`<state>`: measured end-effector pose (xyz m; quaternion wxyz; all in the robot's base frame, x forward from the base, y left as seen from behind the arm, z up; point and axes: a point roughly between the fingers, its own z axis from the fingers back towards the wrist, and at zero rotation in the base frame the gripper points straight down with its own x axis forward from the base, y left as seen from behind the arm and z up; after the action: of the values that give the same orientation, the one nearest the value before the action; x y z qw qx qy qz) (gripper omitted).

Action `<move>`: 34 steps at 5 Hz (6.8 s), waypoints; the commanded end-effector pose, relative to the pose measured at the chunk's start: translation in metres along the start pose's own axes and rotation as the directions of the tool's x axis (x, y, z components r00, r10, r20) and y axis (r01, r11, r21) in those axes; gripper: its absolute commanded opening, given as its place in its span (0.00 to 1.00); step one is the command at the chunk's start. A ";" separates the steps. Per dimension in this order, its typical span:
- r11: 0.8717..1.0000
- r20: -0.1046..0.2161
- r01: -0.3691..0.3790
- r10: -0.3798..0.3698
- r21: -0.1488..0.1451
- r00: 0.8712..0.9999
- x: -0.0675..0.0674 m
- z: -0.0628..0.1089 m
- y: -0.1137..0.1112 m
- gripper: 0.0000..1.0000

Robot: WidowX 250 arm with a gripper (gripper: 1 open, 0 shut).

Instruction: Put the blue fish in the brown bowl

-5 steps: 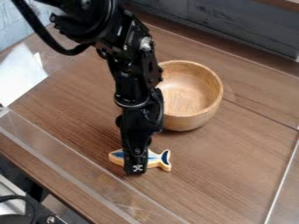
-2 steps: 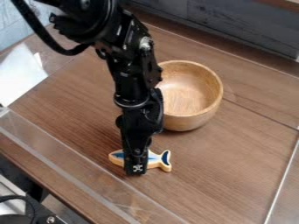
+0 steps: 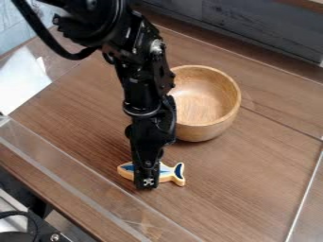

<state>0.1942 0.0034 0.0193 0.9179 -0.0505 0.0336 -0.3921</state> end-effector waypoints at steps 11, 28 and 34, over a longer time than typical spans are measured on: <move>0.998 0.084 -0.055 0.056 -0.015 0.995 0.005 0.003 0.005 0.00; 0.980 0.135 -0.160 0.176 -0.120 0.975 0.001 0.002 0.003 0.00; 0.962 0.136 -0.207 0.233 -0.178 0.963 -0.001 0.005 0.002 0.00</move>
<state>0.1933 0.0031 0.0222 0.9469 -0.1534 0.0042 -0.2827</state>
